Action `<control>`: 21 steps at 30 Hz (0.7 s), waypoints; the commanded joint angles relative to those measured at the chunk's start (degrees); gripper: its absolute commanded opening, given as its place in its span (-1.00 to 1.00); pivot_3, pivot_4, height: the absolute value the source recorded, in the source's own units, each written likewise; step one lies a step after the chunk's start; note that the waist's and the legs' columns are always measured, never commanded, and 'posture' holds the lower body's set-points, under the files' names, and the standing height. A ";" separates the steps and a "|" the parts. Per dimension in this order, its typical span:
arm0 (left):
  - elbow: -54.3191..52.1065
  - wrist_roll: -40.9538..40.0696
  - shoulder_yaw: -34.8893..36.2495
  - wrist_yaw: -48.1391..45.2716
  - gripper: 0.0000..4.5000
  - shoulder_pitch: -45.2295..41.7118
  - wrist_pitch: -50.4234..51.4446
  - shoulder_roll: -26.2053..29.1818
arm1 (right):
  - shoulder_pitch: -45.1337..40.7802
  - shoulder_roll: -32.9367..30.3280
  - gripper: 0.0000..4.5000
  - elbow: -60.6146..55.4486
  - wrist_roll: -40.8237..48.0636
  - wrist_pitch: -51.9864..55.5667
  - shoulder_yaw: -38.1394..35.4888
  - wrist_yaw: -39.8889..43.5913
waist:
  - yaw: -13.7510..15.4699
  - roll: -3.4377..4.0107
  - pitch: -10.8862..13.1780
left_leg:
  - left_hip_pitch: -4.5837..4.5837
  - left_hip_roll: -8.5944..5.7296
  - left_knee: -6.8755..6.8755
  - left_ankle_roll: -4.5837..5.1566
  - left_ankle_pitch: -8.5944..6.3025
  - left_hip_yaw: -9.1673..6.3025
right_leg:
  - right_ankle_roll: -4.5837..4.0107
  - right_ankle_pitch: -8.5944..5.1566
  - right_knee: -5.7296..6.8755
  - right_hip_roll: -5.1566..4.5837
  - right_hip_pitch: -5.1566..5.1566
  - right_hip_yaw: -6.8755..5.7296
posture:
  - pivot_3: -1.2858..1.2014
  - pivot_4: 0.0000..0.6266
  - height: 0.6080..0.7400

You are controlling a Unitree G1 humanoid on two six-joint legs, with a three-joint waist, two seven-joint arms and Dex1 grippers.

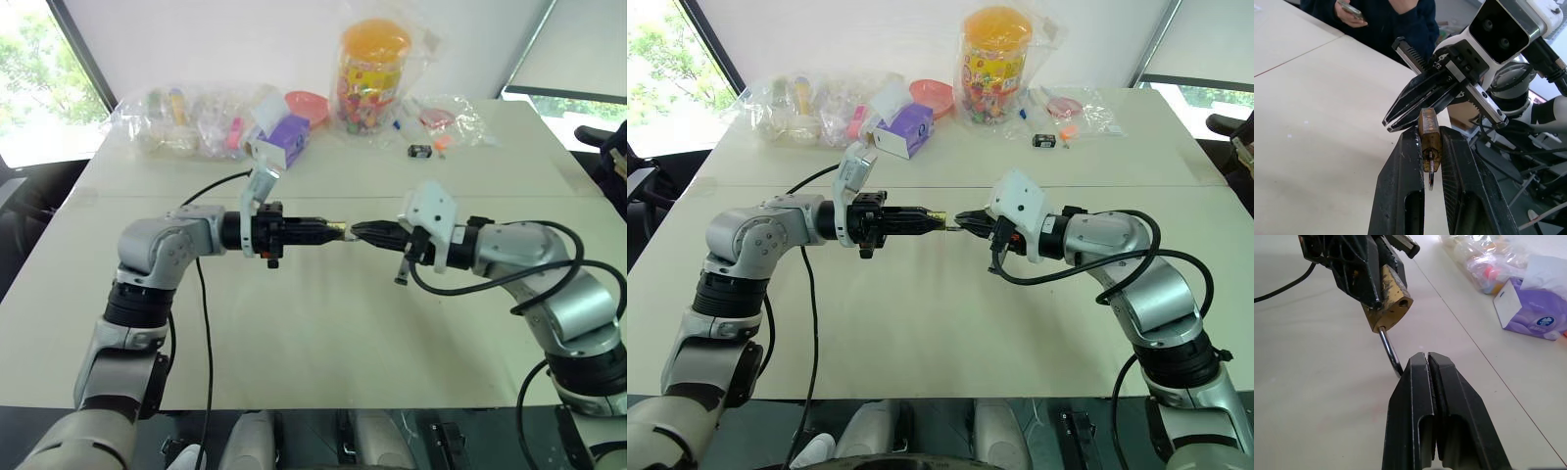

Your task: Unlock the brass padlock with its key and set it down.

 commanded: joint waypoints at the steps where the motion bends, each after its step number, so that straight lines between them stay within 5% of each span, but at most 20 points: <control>1: -1.10 -0.04 1.06 0.37 -1.00 -0.28 -1.52 -0.01 | 0.34 -0.65 -0.98 -2.74 0.34 -0.20 -0.67 0.10 | 0.00 0.00 0.00 | 0.00 0.00 0.00 0.00 0.00 0.00 | 0.00 0.00 0.00 0.00 0.00 0.00 | 0.03 -0.52 1.00; 14: -0.74 2.84 -0.92 1.45 -1.00 1.94 -4.62 -0.44 | 9.82 -8.10 -0.98 -2.08 -7.79 -7.83 -1.98 0.41 | 0.08 0.00 0.00 | -0.01 -0.02 0.00 0.00 0.00 0.00 | 0.00 0.00 -0.02 0.02 0.00 0.00 | 0.03 -0.52 1.00; 21: 2.97 8.65 -4.52 6.01 -1.00 6.07 -9.22 -5.63 | 17.77 -8.68 -0.98 -3.99 -7.80 -7.80 -8.92 -2.61 | 0.12 -0.02 0.01 | -0.03 -0.02 0.00 0.01 0.00 0.01 | 0.00 0.00 -0.05 0.03 0.01 0.00 | 0.03 -0.52 1.00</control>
